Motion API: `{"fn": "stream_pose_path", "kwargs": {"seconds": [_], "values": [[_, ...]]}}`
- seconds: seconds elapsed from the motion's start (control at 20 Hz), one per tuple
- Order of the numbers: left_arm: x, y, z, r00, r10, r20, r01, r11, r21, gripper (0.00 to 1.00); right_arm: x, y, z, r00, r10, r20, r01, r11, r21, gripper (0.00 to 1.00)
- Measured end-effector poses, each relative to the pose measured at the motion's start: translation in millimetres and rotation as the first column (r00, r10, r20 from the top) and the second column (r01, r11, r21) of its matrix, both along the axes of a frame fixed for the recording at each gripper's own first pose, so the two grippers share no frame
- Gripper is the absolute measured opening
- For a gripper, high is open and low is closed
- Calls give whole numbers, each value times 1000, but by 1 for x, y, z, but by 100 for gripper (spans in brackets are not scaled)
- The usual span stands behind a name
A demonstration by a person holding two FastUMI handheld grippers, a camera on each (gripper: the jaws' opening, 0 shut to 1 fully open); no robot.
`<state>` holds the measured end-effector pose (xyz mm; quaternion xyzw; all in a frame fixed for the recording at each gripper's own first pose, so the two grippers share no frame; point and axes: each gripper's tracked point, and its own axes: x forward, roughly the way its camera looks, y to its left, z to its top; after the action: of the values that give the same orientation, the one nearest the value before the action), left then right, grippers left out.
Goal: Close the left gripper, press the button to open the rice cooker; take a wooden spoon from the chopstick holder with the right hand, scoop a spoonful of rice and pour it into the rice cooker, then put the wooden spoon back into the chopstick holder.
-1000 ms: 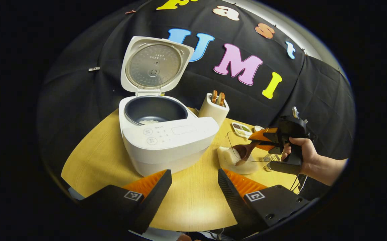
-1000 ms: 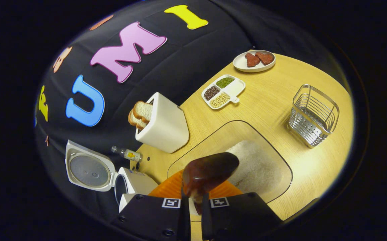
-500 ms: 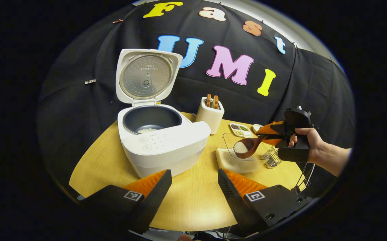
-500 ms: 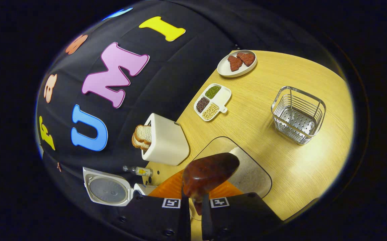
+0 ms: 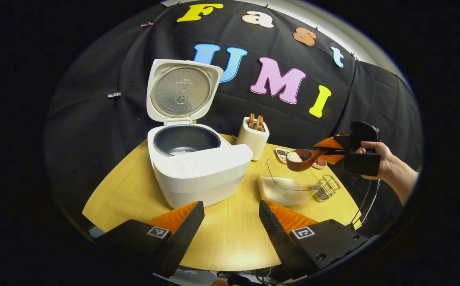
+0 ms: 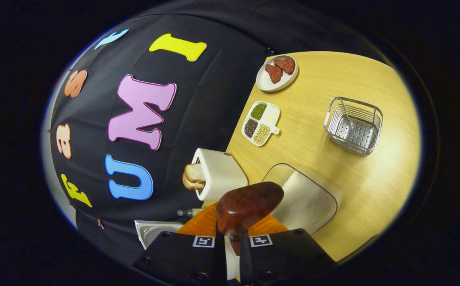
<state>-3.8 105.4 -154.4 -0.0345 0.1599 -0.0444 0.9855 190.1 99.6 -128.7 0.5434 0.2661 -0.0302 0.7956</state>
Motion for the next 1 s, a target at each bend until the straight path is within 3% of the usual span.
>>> {"fn": "stream_pose_path", "kwargs": {"seconds": [0.35, 1.0], "values": [[-9, 10, 4, 999, 37, 18, -36, 999, -33, 96, 3, 53, 46, 995, 78, 69, -84, 994, 77, 17], [-25, 59, 3, 986, 166, 20, -163, 982, -96, 96, 19, 197, 81, 948, 281, 152, -286, 958, 15, 17]]}}
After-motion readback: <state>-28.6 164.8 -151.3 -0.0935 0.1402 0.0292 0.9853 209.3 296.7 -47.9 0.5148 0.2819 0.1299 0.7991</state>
